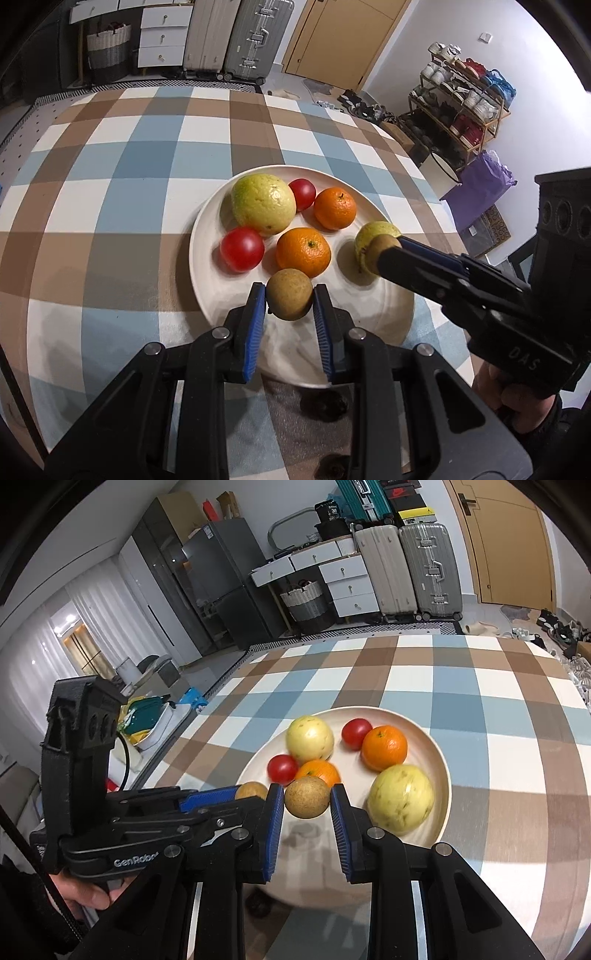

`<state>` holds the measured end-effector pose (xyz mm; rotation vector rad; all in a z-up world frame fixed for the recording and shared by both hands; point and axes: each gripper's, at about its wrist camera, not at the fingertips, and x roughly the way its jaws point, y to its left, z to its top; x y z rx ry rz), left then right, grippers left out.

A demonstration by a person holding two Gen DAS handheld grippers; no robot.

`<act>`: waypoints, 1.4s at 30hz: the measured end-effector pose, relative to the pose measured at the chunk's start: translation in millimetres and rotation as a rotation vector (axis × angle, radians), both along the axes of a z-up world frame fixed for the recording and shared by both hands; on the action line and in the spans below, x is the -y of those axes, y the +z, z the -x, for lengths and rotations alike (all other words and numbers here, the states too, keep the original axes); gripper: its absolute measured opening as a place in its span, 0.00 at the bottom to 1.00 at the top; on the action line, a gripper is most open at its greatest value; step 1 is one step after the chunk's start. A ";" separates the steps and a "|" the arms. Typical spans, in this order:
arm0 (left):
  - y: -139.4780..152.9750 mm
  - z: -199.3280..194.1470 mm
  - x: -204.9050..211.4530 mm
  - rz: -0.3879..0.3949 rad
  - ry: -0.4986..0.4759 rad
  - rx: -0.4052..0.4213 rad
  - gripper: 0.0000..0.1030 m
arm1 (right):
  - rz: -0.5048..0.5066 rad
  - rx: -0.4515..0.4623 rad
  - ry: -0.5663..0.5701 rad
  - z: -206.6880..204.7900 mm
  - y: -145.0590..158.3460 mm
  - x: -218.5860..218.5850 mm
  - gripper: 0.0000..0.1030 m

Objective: Organize fruits
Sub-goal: 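Carry both tan fruits onto the white plate and open both grippers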

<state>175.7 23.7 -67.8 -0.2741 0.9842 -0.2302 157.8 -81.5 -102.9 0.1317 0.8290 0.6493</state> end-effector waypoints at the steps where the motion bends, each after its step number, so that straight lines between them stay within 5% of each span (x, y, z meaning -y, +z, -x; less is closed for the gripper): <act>1: -1.1 -2.4 1.0 -0.001 -0.005 -0.002 0.23 | -0.001 -0.002 0.000 -2.5 -1.3 -0.1 0.25; 22: -12.5 -21.8 4.6 0.003 0.007 -0.034 0.23 | 0.071 0.000 -0.055 -32.2 -13.4 -9.2 0.26; 27: -9.8 -20.0 4.3 0.001 0.015 -0.038 0.23 | 0.053 0.005 -0.073 -30.8 -10.7 -5.5 0.38; 42: 14.9 13.5 7.7 -0.020 0.019 0.002 0.23 | -0.010 0.055 -0.132 2.7 16.8 19.1 0.44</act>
